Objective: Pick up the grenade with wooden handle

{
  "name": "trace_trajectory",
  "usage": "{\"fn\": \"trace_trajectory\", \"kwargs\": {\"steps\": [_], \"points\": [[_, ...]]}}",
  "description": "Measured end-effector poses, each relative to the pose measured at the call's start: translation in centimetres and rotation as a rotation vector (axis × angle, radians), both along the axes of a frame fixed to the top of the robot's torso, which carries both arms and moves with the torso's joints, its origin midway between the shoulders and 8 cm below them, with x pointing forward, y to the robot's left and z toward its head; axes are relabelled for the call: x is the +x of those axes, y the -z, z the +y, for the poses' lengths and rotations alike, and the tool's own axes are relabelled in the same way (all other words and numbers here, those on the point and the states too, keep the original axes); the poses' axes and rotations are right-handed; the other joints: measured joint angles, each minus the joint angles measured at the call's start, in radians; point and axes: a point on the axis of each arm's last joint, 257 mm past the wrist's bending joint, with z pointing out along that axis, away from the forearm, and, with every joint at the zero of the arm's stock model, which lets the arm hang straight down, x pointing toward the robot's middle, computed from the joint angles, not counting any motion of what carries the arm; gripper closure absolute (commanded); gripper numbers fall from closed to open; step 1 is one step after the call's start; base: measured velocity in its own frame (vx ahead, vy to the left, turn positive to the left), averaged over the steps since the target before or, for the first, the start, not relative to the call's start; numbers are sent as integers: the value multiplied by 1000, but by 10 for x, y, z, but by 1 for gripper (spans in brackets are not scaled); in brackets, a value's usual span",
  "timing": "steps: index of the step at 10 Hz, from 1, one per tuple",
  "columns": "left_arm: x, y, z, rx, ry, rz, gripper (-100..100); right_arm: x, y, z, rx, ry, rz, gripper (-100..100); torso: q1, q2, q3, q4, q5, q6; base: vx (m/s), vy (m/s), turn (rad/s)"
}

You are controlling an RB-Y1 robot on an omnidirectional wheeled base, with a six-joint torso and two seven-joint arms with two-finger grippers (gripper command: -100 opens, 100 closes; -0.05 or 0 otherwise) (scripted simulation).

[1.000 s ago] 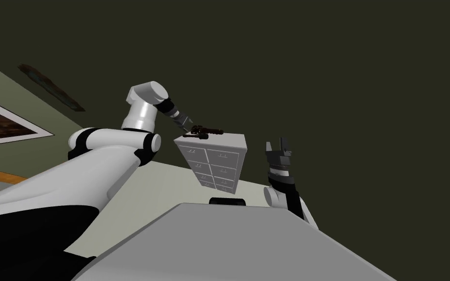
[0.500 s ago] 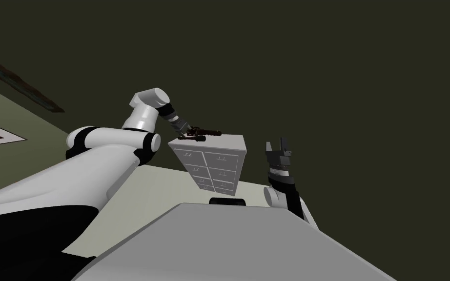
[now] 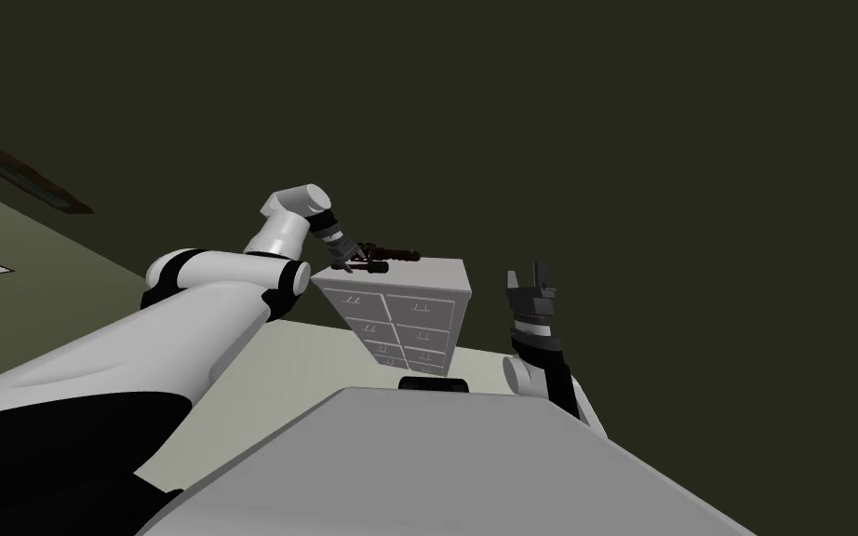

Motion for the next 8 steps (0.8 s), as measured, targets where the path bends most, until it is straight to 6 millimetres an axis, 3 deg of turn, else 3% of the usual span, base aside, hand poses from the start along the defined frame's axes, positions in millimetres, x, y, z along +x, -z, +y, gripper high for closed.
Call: {"fn": "trace_trajectory", "kwargs": {"steps": [1, 2, 8], "points": [[0, 0, 0, 0, 1, 0, 0, 0, 0, 0, 0, 0, 0, 0, 0, 1, 1, 0, 0, 0, 0, 0, 0], [0, 0, 0, 0, 1, 0, -100, 0, 0, 0, 0, 0, 0, 0, 0, 2, 1, 1, 0, 0, -20, -2, -232], [-25, 17, 65, -14, -134, 4, -100, 0, 0, 0, 0, 0, 0, 0, 0, 6, 4, 2, 0, 0, -54, 2, -257]]}}
